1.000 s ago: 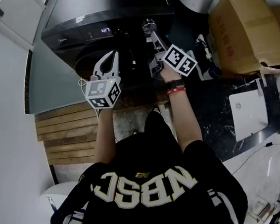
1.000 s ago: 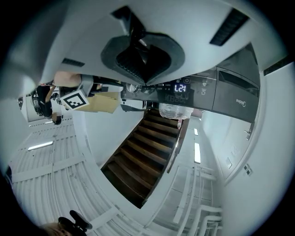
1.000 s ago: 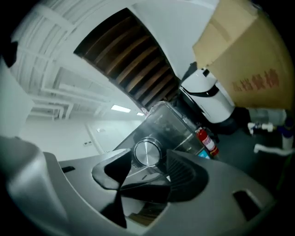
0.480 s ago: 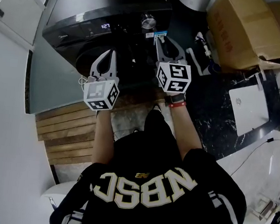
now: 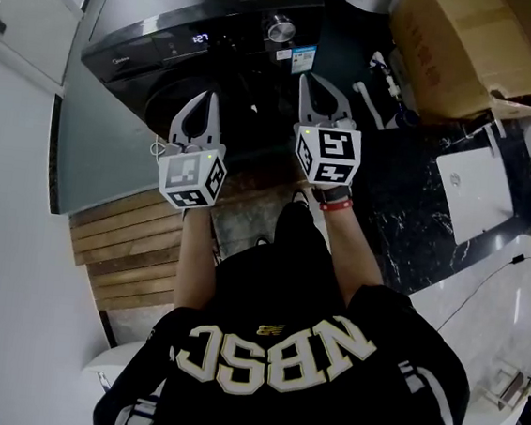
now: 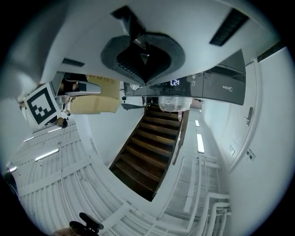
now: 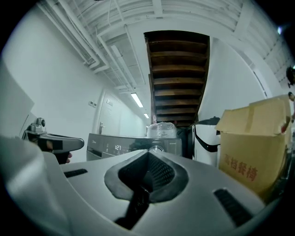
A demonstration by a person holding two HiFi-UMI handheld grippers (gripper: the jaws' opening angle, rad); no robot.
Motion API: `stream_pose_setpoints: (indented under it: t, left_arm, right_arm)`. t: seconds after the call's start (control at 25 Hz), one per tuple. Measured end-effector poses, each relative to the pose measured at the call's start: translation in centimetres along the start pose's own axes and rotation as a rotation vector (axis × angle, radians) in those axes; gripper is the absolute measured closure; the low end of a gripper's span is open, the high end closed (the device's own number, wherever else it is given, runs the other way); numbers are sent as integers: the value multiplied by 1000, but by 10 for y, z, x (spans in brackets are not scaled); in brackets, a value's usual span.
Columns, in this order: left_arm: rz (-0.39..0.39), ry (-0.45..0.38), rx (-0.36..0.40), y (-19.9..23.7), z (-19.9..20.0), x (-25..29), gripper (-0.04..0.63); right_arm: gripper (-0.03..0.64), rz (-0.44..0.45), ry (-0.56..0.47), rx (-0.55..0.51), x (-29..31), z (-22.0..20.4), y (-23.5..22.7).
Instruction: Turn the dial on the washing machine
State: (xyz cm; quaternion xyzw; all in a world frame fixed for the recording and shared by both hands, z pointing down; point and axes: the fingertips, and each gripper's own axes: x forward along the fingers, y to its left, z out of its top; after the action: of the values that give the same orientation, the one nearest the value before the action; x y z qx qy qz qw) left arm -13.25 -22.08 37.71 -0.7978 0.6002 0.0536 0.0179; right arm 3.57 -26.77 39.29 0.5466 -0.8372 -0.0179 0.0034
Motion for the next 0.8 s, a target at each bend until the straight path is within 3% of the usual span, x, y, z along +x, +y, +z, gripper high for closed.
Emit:
stream_pose_setpoints:
  t: [0.4,0.8]
  left_arm:
    - [10,19,4,4,-6,-13,586]
    - [2,32,-27,4,-11,-14,586]
  right_arm:
    - [609,6,17,12,-15,-7,13]
    - [609,68,81,-26,-25,-22,23]
